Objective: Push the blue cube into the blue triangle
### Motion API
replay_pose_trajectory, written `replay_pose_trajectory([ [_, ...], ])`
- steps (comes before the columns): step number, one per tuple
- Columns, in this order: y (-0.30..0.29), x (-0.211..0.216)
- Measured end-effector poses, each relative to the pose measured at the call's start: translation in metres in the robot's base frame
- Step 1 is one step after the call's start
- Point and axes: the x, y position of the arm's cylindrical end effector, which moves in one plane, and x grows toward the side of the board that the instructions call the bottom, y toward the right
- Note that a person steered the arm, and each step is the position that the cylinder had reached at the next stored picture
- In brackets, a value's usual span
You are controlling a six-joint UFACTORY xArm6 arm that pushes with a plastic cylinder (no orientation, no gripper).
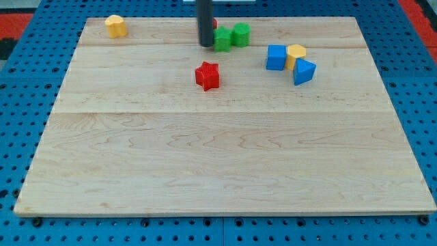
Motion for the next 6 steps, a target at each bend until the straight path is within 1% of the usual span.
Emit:
replay_pose_trajectory([
  [1,0.052,-0.002],
  [2,0.048,0.015],
  [3,0.091,0.049],
  [4,0.150,0.053],
  [5,0.177,0.025],
  [6,0.190,-0.033],
])
